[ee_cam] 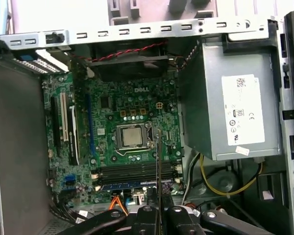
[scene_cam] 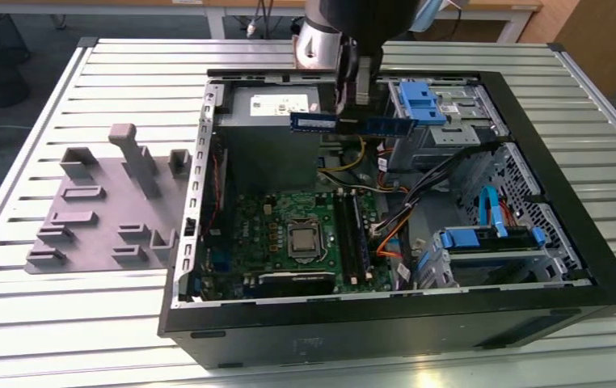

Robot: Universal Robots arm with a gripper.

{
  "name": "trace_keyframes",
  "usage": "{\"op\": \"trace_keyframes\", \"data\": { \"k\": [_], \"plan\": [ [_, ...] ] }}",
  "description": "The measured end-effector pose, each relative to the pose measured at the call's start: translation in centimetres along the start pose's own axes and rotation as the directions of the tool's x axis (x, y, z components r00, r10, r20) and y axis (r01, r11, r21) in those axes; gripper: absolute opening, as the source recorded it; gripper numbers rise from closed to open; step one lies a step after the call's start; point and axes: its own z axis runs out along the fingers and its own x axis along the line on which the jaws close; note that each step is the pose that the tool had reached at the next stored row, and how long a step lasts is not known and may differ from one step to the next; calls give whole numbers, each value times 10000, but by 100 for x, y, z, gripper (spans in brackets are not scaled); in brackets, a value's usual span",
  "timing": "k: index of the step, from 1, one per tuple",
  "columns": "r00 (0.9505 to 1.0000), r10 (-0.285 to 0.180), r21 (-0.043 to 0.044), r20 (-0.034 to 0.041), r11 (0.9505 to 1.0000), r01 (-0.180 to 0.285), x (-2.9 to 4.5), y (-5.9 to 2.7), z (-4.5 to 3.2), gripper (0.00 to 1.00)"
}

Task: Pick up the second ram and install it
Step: 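Insert the second ram into the second slot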

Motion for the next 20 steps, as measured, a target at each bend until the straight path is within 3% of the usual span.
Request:
{"op": "trace_keyframes", "data": {
  "k": [6,13,15,20],
  "plan": [
    [9945,1044,28,20,9945,-1044,0,0,13,14],
    [9755,2199,55,43,9755,-2199,1,0,25,14],
    [9722,2341,58,47,9722,-2341,0,-1,26,14],
    [9720,2351,59,48,9719,-2352,0,-1,26,14]
  ]
}}
